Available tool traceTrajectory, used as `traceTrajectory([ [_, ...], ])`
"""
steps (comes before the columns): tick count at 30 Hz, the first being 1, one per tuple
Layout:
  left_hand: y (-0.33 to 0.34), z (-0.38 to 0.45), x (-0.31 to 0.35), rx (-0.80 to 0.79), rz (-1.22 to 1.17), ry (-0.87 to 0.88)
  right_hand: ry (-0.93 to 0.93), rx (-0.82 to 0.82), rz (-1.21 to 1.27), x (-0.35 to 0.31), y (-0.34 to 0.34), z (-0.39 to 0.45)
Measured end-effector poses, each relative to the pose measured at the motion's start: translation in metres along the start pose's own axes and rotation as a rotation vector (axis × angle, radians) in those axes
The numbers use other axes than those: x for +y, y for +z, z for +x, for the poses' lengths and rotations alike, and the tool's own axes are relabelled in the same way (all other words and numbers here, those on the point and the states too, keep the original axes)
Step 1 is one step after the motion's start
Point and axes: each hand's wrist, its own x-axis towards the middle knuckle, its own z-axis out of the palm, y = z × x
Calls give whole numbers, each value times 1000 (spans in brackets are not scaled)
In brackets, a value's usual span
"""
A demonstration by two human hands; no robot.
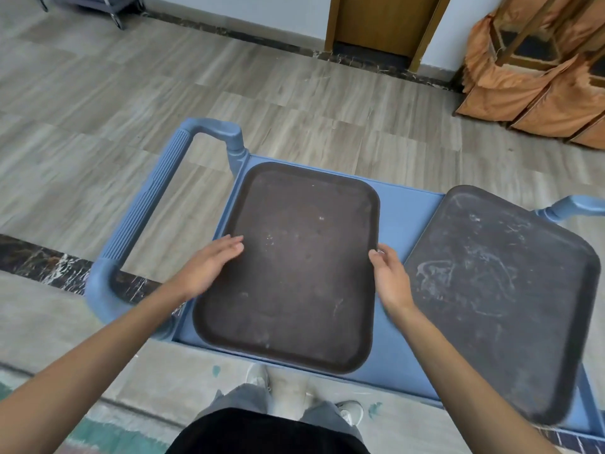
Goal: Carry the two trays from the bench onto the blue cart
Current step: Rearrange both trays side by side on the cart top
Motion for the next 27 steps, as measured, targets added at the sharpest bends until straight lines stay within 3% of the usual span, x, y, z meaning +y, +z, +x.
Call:
traceTrajectory([
  [2,22,-26,-20,-16,410,220,-257,-37,-207,21,16,-39],
  [4,43,-58,-41,-96,590,377,-403,-201,-340,43,34,-82],
  [7,64,-96,-68,-143,660,475,-540,-323,-495,74,56,-137],
  [11,74,-121,-102,-89,662,535,-740,-209,-611,97,76,-168],
  [15,85,-119,-117,78,629,607,-766,-49,-640,106,86,-168],
  [20,97,-121,-130,193,649,641,-783,16,-678,116,94,-169],
  [27,99,-125,-128,190,663,636,-783,38,-704,114,94,-171],
])
